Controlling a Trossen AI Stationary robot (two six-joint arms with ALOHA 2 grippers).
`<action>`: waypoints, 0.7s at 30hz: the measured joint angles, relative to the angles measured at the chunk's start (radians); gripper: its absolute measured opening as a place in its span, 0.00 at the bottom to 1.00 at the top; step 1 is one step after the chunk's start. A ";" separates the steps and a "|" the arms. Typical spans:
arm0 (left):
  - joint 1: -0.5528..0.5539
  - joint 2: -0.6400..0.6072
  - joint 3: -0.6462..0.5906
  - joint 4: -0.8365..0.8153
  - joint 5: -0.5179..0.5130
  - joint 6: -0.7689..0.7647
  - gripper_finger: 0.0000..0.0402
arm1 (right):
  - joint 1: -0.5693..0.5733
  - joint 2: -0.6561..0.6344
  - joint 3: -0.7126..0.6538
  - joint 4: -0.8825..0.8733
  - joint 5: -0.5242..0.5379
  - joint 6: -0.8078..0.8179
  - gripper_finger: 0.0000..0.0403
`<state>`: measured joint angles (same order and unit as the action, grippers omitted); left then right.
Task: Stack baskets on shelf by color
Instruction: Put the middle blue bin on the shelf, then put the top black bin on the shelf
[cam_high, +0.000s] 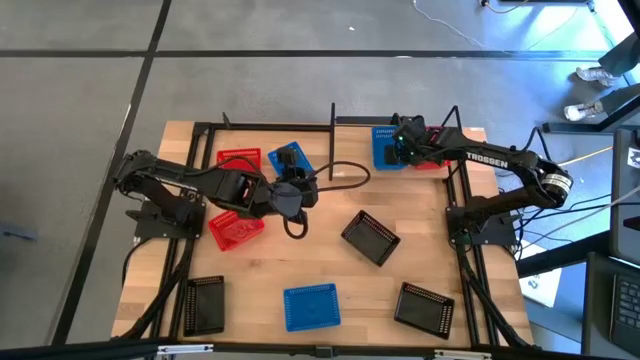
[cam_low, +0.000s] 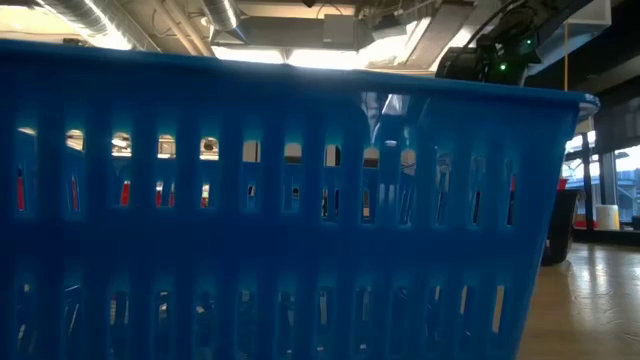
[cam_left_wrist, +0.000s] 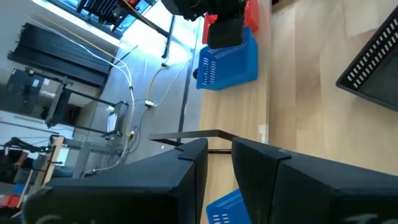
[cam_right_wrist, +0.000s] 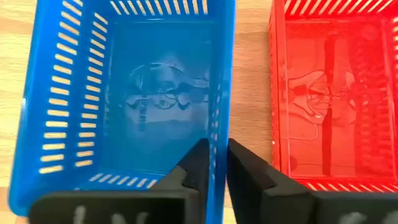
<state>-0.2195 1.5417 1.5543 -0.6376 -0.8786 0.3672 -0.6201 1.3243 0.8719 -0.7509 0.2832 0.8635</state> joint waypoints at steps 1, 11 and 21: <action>0.000 0.000 0.000 0.000 0.001 0.000 0.17 | 0.000 0.000 0.000 0.000 0.001 0.002 0.15; 0.000 0.000 0.000 -0.020 0.000 -0.071 0.17 | 0.005 -0.012 0.063 -0.010 0.003 -0.036 0.19; -0.001 -0.032 -0.002 -0.381 -0.028 -0.548 0.17 | 0.196 -0.148 0.232 -0.052 0.078 -0.190 0.19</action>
<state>-0.2207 1.5097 1.5522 -1.0182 -0.9067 -0.1806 -0.4236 1.1761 1.1042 -0.8028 0.3612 0.6732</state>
